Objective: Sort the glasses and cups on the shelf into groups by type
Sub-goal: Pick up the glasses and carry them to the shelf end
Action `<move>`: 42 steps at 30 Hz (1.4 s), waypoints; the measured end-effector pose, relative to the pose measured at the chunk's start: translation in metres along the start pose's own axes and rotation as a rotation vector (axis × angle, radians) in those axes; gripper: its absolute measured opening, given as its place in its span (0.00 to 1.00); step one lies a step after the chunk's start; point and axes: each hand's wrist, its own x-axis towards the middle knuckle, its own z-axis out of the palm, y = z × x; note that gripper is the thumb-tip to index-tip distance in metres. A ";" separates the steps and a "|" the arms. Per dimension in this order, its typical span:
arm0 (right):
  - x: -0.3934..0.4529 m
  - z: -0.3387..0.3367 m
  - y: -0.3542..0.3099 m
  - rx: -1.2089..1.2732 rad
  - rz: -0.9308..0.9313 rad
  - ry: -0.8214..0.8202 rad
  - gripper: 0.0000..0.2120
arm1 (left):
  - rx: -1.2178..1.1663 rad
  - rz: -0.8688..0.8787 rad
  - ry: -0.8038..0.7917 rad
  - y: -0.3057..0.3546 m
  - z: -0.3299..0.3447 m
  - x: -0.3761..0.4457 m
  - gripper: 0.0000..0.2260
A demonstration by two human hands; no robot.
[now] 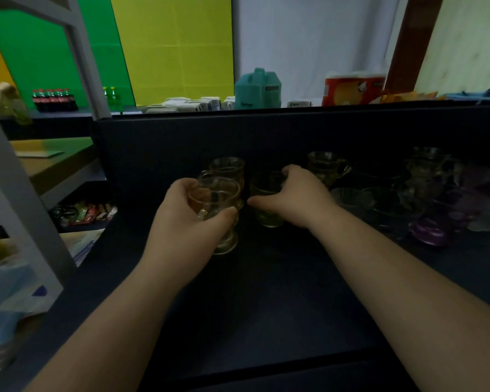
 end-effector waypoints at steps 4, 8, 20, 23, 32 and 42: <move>-0.033 -0.018 -0.001 0.065 -0.061 0.072 0.45 | -0.003 0.015 -0.044 0.000 0.001 -0.003 0.31; -0.071 -0.044 0.005 0.067 -0.078 0.117 0.51 | 0.001 0.070 -0.093 0.007 0.002 -0.011 0.31; -0.158 -0.120 0.092 0.412 0.024 0.254 0.53 | -0.075 0.245 -0.252 0.070 0.082 -0.061 0.32; -0.173 -0.148 0.129 0.576 0.048 0.292 0.54 | -0.086 0.259 -0.292 0.092 0.119 -0.075 0.31; -0.229 -0.273 0.269 0.654 0.137 0.499 0.50 | -0.150 0.310 -0.465 0.175 0.285 -0.138 0.31; -0.262 -0.394 0.410 0.596 0.182 0.597 0.44 | -0.239 0.282 -0.541 0.254 0.457 -0.187 0.30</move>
